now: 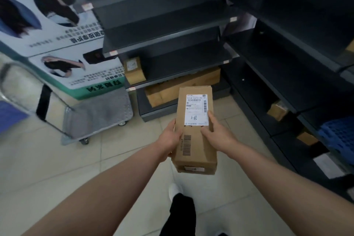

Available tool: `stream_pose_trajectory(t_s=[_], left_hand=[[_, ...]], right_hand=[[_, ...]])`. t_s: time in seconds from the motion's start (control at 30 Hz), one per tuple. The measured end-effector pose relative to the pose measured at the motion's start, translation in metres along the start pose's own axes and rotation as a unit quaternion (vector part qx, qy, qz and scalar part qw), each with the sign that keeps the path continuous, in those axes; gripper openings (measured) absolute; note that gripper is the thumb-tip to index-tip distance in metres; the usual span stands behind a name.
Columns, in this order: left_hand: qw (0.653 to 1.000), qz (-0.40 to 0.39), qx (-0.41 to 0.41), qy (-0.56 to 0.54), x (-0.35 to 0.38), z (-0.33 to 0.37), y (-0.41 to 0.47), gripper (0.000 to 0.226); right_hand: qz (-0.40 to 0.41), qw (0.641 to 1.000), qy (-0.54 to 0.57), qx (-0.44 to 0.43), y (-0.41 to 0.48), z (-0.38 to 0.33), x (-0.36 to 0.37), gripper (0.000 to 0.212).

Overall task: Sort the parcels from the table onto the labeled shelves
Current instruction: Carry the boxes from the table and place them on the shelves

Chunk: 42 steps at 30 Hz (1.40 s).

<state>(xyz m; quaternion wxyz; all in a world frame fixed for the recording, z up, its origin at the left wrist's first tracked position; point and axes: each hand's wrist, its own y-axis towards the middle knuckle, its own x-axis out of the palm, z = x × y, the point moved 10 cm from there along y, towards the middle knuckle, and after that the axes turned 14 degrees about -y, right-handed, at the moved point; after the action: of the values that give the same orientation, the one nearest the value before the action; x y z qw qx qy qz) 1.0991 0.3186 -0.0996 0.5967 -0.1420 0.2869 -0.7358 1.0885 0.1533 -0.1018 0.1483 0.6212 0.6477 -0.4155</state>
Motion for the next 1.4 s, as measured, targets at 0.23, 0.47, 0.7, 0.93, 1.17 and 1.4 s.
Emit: stream_pose_trajectory(t_s=[0.23, 0.47, 0.7, 0.93, 1.17, 1.4], left_hand=[[0.998, 0.033, -0.011, -0.05, -0.07, 0.016, 0.078, 0.041], [0.994, 0.048, -0.038, -0.095, -0.146, 0.051, 0.191, 0.034], [0.99, 0.042, -0.07, -0.116, -0.188, 0.081, 0.302, 0.033], [0.986, 0.068, -0.106, -0.11, -0.202, 0.094, 0.409, 0.039], [0.981, 0.106, -0.096, -0.13, -0.217, 0.117, 0.521, 0.028], [0.981, 0.191, 0.016, 0.018, -0.247, 0.149, 0.613, 0.031]], right_hand=[[-0.048, 0.999, -0.008, -0.025, 0.096, -0.063, 0.03, 0.062], [-0.078, 0.997, -0.002, -0.007, 0.224, -0.123, 0.066, 0.054], [-0.089, 0.996, 0.018, 0.028, 0.341, -0.148, 0.087, 0.05], [-0.116, 0.991, 0.045, 0.058, 0.461, -0.136, 0.105, 0.053], [-0.093, 0.995, 0.007, 0.025, 0.579, -0.137, 0.113, 0.055], [-0.049, 0.969, -0.168, -0.175, 0.665, -0.187, 0.126, 0.048]])
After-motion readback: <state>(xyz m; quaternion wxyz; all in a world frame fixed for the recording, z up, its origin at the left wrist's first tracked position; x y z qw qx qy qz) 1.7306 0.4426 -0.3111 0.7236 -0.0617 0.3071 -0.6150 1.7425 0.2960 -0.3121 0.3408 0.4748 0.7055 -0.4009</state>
